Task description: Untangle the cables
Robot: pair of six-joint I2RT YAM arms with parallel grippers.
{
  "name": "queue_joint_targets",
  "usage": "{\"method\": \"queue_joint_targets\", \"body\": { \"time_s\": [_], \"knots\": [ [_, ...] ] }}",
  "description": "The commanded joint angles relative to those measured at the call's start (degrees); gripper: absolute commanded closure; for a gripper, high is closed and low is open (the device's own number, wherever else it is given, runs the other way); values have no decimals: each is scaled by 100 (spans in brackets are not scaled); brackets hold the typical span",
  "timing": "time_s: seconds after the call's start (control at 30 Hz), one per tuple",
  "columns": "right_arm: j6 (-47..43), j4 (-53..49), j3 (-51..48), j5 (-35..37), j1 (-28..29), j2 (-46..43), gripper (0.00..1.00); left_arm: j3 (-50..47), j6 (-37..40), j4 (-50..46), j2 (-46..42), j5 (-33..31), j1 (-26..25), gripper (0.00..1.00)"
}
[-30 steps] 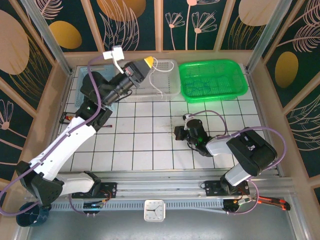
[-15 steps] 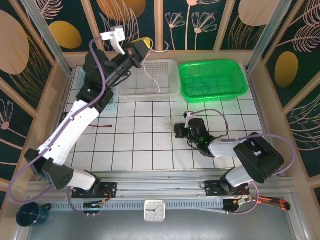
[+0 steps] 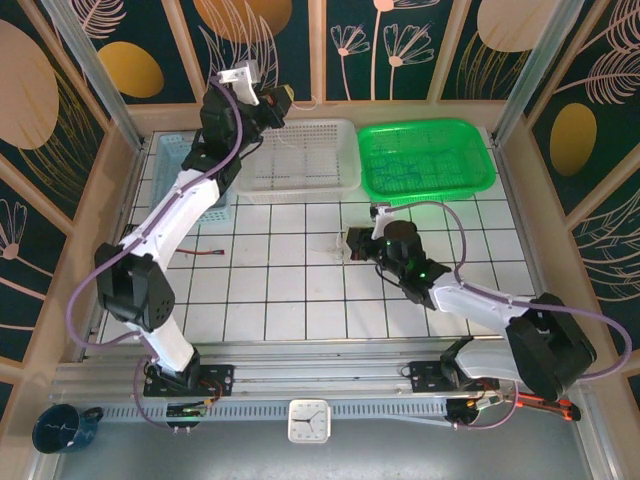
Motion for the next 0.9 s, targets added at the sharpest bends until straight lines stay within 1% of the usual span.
{"method": "queue_joint_targets", "body": {
  "time_s": [0.0, 0.03, 0.13, 0.17, 0.23, 0.37, 0.43, 0.47, 0.63, 0.73, 0.87],
  "knots": [
    [-268, -461, 344, -13, 43, -351, 100, -109, 124, 414, 248, -58, 108, 100],
    [-294, -549, 430, -14, 41, -437, 100, -179, 134, 475, 307, -71, 119, 100],
    [-406, -787, 699, -54, 43, -632, 100, -371, 260, 567, 456, -203, 144, 91],
    [-451, -877, 794, -66, 41, -682, 100, -408, 311, 580, 512, -229, 156, 86],
    [-504, -1003, 967, -84, 42, -759, 100, -431, 378, 573, 617, -247, 188, 72],
    [-577, -1181, 1273, -147, 43, -906, 100, -294, 447, 400, 747, -219, 221, 20],
    [-611, -1257, 1382, -146, 31, -965, 100, -244, 486, 332, 723, -152, 217, 3],
    [-630, -1279, 1434, -141, 35, -993, 100, -229, 508, 310, 690, -88, 222, 1],
    [-705, -1342, 1573, -107, 35, -1038, 100, -350, 514, 232, 371, 279, 222, 1],
    [-740, -1350, 1629, -76, 1, -1028, 100, -728, 340, 354, 19, 606, 222, 1],
    [-745, -1328, 1672, -68, -58, -996, 100, -1585, -97, 653, -628, 957, 218, 1]
  ]
}}
